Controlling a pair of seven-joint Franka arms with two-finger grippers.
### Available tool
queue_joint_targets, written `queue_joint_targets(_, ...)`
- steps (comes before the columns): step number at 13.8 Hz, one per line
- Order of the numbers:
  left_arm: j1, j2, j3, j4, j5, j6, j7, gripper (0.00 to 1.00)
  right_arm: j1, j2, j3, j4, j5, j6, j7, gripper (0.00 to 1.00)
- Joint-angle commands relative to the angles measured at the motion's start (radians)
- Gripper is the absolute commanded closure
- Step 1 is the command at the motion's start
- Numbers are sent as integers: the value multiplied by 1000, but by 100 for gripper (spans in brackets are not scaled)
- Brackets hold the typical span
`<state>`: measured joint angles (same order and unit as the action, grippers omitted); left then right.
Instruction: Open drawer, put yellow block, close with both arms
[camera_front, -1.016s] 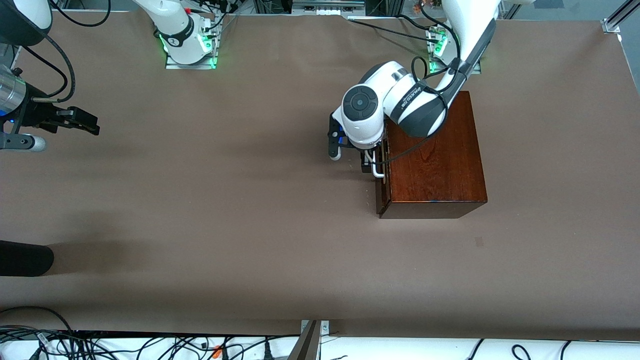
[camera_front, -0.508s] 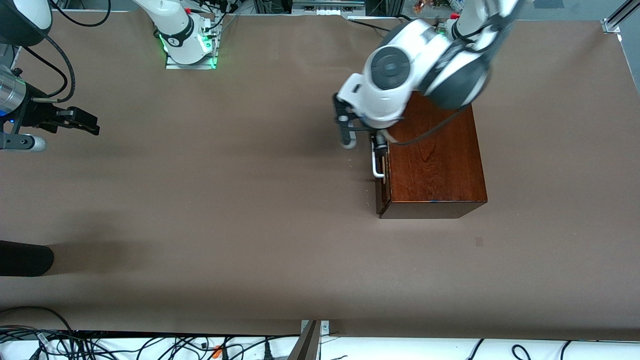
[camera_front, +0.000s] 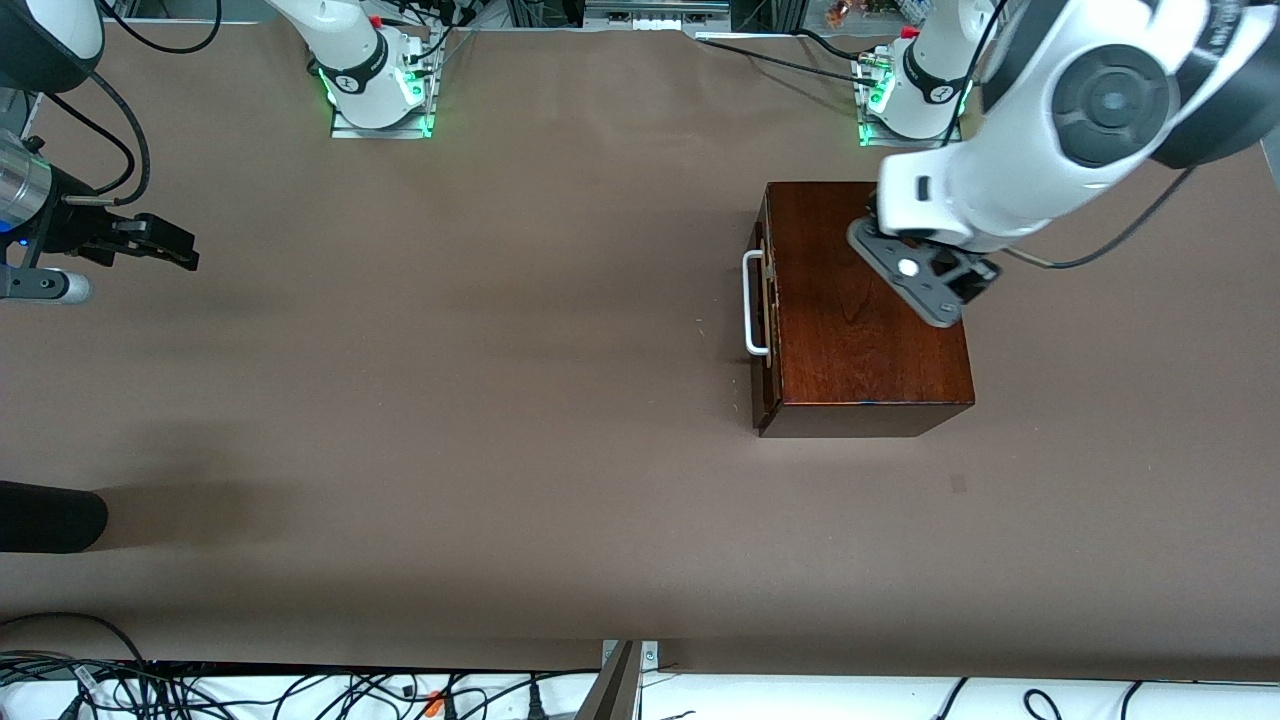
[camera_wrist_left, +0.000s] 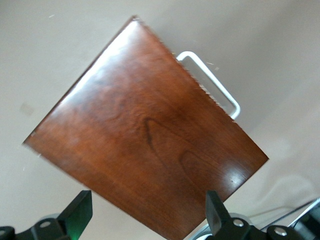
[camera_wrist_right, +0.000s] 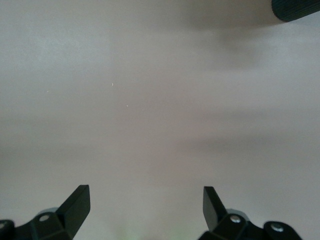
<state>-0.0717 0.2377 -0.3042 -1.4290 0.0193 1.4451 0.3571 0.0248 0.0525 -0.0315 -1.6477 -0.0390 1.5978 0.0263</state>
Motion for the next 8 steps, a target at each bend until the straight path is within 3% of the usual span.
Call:
queue_joint_targets(1,0,-55,112,-7,-25,-9,-56,0,-13,-16,12,-14,-15,-1,3,0)
queue_joint_targets(5,-6,-228,217,-226,-25,242,-232,0,-13,-17,12,-14,-13,4,4,0)
queue_joint_targets(8,-14,-259,286,-238,-25,244,-394,0,-13,-17,12,-14,-13,7,4,0)
